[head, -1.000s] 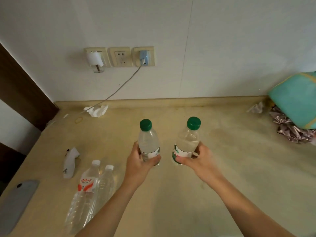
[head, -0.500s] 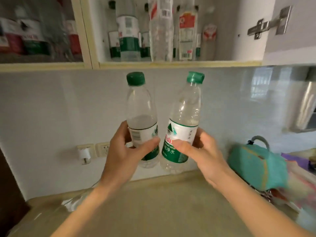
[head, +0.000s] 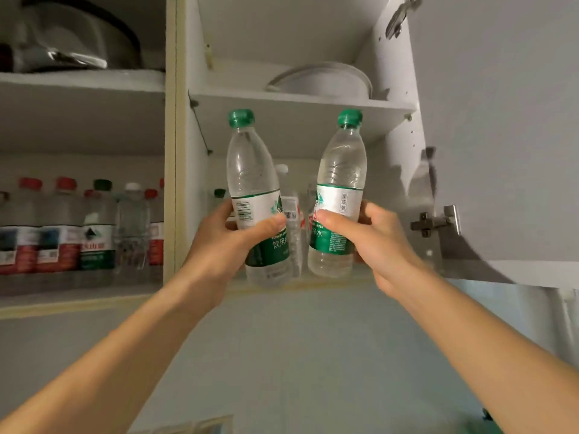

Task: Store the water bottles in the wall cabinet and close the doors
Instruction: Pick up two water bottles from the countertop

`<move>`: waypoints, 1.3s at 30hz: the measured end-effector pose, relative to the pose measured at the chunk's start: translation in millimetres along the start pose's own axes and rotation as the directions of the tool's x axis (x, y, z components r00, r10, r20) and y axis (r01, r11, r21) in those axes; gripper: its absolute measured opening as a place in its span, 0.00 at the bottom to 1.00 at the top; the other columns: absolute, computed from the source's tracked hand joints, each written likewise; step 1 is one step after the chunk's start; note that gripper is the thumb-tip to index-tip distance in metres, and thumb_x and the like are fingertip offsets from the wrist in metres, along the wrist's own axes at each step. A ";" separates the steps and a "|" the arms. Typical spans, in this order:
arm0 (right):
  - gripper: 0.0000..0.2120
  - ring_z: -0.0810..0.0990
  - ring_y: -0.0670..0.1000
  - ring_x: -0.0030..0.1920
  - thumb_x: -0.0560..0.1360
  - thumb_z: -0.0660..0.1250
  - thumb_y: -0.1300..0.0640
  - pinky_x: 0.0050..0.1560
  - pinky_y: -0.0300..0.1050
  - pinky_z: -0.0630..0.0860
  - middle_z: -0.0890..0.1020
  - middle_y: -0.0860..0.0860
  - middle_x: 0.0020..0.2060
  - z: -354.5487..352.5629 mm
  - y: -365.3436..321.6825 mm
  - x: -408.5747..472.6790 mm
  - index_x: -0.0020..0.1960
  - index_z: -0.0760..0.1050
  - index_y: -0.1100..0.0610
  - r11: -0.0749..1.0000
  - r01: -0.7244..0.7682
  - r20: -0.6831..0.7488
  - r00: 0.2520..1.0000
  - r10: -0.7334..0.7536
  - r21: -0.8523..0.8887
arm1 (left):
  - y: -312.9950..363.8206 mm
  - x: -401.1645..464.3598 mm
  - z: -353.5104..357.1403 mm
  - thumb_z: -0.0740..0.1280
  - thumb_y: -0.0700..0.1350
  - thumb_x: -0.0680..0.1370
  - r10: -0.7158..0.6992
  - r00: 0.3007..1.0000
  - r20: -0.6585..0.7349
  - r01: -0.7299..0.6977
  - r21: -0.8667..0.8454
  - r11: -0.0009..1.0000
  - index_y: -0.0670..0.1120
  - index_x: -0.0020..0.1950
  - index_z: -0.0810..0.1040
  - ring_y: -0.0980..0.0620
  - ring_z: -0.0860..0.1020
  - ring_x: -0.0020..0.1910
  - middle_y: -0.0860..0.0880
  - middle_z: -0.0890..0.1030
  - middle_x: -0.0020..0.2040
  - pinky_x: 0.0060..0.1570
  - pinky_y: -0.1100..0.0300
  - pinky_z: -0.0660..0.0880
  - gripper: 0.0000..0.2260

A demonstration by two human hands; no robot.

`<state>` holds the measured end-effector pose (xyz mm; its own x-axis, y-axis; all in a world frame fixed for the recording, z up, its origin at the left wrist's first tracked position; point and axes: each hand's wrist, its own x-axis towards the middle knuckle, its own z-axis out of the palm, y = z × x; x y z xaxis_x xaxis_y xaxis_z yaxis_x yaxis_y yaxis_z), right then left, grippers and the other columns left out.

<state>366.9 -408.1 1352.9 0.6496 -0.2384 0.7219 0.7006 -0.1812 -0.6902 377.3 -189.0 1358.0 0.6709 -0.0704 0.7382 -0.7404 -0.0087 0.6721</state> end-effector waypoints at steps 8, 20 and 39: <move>0.24 0.84 0.48 0.49 0.61 0.84 0.41 0.50 0.47 0.79 0.86 0.47 0.47 -1.9 34.5 44.0 0.52 0.81 0.48 0.982 -0.116 -0.014 0.993 0.115 -0.148 | -33.8 43.0 22.8 0.81 0.54 0.68 -0.092 0.994 -0.065 0.099 0.115 0.988 0.55 0.60 0.80 0.57 0.82 0.50 0.57 0.85 0.51 0.43 0.62 0.78 0.23; 0.26 0.82 0.48 0.57 0.69 0.78 0.41 0.62 0.51 0.77 0.85 0.44 0.56 -6.6 67.5 75.2 0.64 0.79 0.47 0.956 -0.088 0.052 0.993 0.107 -0.281 | -75.6 84.0 47.1 0.78 0.53 0.72 -0.155 0.987 -0.047 0.160 0.138 0.977 0.55 0.59 0.75 0.54 0.80 0.53 0.56 0.82 0.53 0.50 0.57 0.77 0.19; 0.24 0.81 0.52 0.53 0.74 0.72 0.39 0.50 0.45 0.75 0.84 0.50 0.57 4.7 85.2 84.1 0.64 0.78 0.52 0.859 -0.106 -0.013 0.993 0.115 -0.501 | -82.2 105.2 65.4 0.77 0.52 0.74 -0.259 0.966 0.009 0.235 0.386 0.892 0.47 0.70 0.73 0.49 0.77 0.59 0.48 0.80 0.65 0.53 0.57 0.73 0.27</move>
<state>482.7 -439.1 1355.0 0.7222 -0.2702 0.6367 0.3846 -0.6082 -0.6944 506.1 -260.9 1376.7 0.8392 -0.0747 0.5386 -0.5184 -0.4089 0.7510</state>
